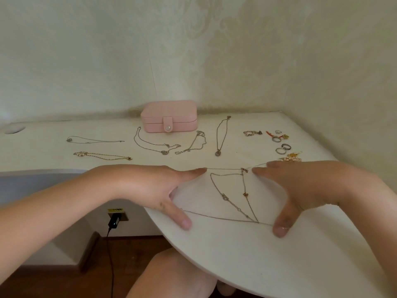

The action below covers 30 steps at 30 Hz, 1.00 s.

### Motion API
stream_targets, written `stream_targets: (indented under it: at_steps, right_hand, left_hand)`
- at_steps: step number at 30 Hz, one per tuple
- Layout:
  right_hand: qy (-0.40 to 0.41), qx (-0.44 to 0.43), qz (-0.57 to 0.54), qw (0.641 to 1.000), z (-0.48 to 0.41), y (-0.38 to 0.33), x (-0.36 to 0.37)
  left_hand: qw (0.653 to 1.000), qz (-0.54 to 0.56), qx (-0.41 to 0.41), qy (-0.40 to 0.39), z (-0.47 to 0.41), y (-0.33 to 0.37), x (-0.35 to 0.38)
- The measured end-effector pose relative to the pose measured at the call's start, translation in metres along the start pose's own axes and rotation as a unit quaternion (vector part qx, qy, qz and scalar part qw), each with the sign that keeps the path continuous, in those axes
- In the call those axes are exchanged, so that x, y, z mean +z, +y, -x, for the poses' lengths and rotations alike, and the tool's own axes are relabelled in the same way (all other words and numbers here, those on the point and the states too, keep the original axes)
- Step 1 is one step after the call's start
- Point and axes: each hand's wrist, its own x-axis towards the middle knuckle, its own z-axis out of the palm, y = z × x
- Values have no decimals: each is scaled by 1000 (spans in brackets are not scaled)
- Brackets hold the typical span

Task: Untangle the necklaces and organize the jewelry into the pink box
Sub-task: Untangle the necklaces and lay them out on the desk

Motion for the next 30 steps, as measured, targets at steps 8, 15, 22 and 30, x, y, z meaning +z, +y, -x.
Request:
stream_targets:
  at_steps: [8,15,22,30]
  right_hand:
    - [44,-40,60,996,-19,9,11]
    - [108,-101,119,982,-30,15,18]
    - [218,-90,-120,964,-32,16,-2]
    - [220,-147,-215,940,-67,14,7]
  left_hand:
    - [990,63,-16,125,-12,-23,7]
    - [991,-24,0,132,-13,-13,-3]
    - [965,71,52,246,-39,11,-9]
    - [912,272,83,296,-95,32,14]
